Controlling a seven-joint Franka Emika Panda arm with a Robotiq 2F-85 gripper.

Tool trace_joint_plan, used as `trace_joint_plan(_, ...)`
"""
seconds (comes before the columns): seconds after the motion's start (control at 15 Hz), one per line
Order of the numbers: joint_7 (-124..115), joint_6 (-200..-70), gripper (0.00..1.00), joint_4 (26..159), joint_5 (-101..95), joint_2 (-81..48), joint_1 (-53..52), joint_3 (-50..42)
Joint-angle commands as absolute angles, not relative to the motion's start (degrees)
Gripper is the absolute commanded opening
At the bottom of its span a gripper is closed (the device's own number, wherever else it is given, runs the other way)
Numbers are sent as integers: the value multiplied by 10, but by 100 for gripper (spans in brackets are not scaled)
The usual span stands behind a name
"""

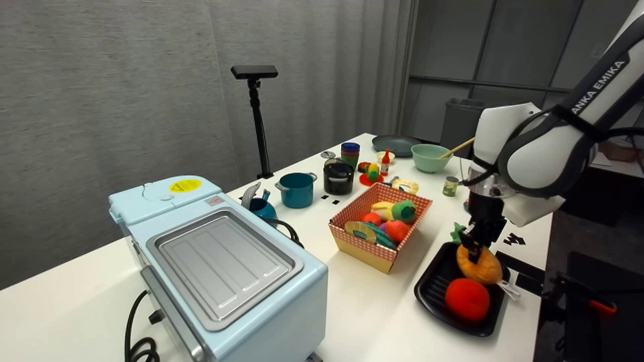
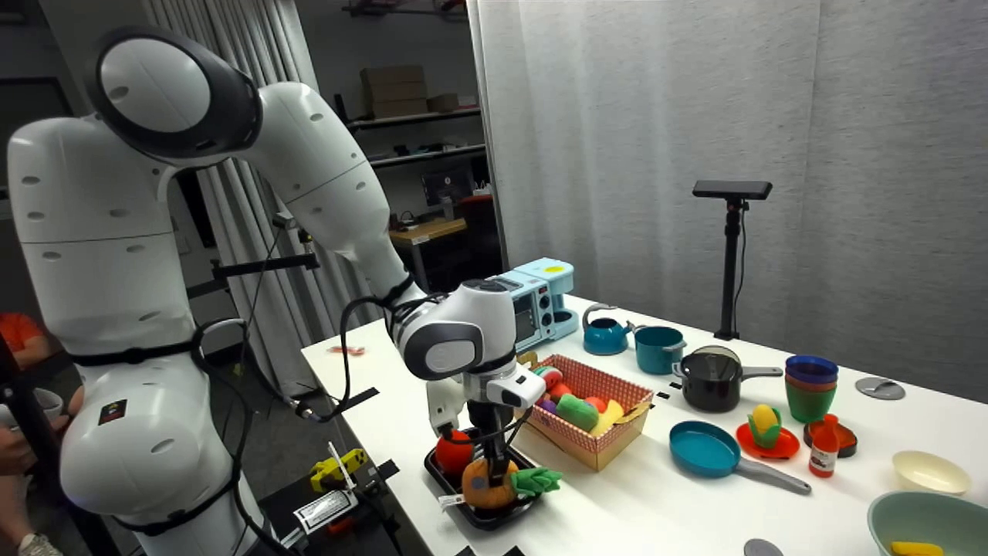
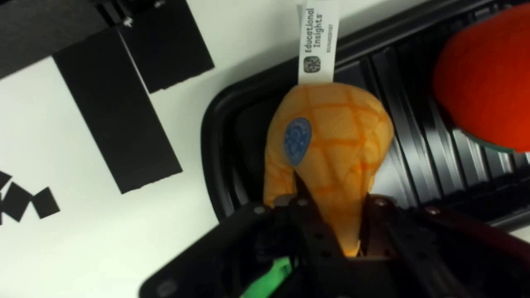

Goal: Put the pineapple plushy in the box

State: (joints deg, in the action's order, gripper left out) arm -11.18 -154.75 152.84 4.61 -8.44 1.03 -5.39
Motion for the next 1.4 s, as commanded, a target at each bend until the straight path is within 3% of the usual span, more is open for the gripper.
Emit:
trace_joint_plan(0.0, -146, -1448, 5, 1534, -53, -6, 3, -67)
trace_joint_plan(0.27, -177, -1442, 4, 1516, -146, 55, 12, -43)
trace_joint_plan(0.67, -242, -1592, 4, 1480, -210, 71, 31, 4)
trace_joint_plan(0.93, -368, -1670, 4, 1441, -397, 59, 96, 54)
trace_joint_plan(1.33, -569, -1661, 4, 1361, -677, 25, 193, 124)
